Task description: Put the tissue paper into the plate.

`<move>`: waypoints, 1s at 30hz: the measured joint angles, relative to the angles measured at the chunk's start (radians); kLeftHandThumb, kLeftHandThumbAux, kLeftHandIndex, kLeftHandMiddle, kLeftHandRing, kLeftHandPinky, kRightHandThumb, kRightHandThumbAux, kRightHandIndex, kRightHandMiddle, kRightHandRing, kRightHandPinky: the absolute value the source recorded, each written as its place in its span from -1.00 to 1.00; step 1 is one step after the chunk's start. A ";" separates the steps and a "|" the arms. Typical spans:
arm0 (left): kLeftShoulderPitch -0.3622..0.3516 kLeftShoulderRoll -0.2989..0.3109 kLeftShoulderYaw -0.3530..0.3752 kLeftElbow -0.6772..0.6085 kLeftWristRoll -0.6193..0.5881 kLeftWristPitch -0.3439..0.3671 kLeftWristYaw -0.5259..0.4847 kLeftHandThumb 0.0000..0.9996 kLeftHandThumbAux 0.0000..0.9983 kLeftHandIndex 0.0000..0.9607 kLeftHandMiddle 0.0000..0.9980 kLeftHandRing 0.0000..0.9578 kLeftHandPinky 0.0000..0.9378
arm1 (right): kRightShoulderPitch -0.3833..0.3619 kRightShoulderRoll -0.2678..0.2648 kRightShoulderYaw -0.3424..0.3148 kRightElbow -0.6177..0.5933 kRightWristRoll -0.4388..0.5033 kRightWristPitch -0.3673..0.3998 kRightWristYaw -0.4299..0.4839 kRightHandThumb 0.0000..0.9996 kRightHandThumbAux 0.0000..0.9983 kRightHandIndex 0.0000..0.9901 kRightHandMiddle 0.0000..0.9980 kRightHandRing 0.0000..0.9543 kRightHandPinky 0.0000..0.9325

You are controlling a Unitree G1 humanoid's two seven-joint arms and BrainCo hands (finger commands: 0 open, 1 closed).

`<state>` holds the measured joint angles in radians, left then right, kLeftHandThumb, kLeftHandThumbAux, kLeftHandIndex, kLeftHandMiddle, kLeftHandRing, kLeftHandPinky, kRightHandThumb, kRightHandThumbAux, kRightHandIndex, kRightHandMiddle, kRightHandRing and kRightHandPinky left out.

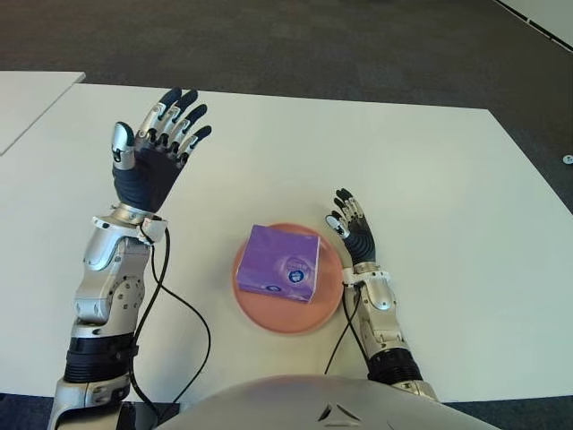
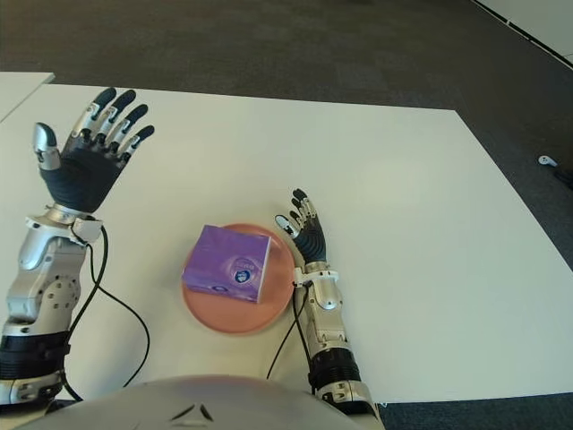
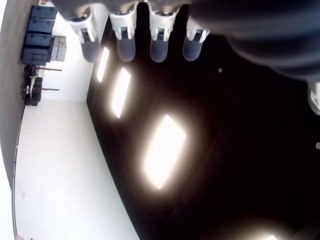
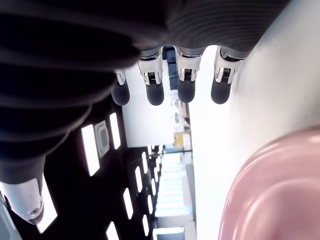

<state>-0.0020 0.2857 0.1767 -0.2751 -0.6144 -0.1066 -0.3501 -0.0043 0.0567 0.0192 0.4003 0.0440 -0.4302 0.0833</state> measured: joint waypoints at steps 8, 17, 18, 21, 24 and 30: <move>0.011 -0.070 0.005 0.069 0.177 -0.100 0.062 -0.85 -0.48 -1.00 -1.00 -1.00 -1.00 | 0.000 0.000 0.003 -0.006 0.000 0.000 0.002 -1.00 0.13 -1.00 -1.00 -1.00 -1.00; 0.078 -0.112 0.006 0.229 0.261 -0.207 0.060 -0.99 -0.30 -1.00 -1.00 -1.00 -1.00 | 0.001 0.000 -0.001 0.000 0.000 0.001 0.002 -1.00 0.15 -1.00 -1.00 -1.00 -1.00; 0.086 -0.116 0.007 0.256 0.271 -0.233 0.056 -0.99 -0.27 -1.00 -1.00 -1.00 -1.00 | 0.001 0.000 -0.001 0.000 0.000 0.000 0.002 -1.00 0.15 -1.00 -1.00 -1.00 -1.00; 0.112 -0.132 0.005 0.334 0.292 -0.311 0.044 -1.00 -0.18 -1.00 -1.00 -1.00 -1.00 | 0.001 0.000 -0.002 0.002 0.000 -0.001 0.002 -1.00 0.15 -1.00 -1.00 -1.00 -1.00; 0.138 -0.152 -0.002 0.385 0.301 -0.343 0.038 -1.00 -0.11 -1.00 -1.00 -1.00 -1.00 | 0.000 -0.001 -0.004 0.003 0.000 -0.005 0.002 -1.00 0.15 -1.00 -1.00 -1.00 -1.00; 0.153 -0.190 -0.035 0.416 0.376 -0.357 0.064 -1.00 -0.02 -1.00 -1.00 -1.00 -1.00 | -0.006 -0.008 -0.008 0.023 0.000 -0.031 0.014 -1.00 0.18 -1.00 -1.00 -1.00 -1.00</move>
<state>0.1506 0.0956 0.1414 0.1406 -0.2385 -0.4641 -0.2857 -0.0106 0.0486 0.0116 0.4234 0.0444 -0.4611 0.0968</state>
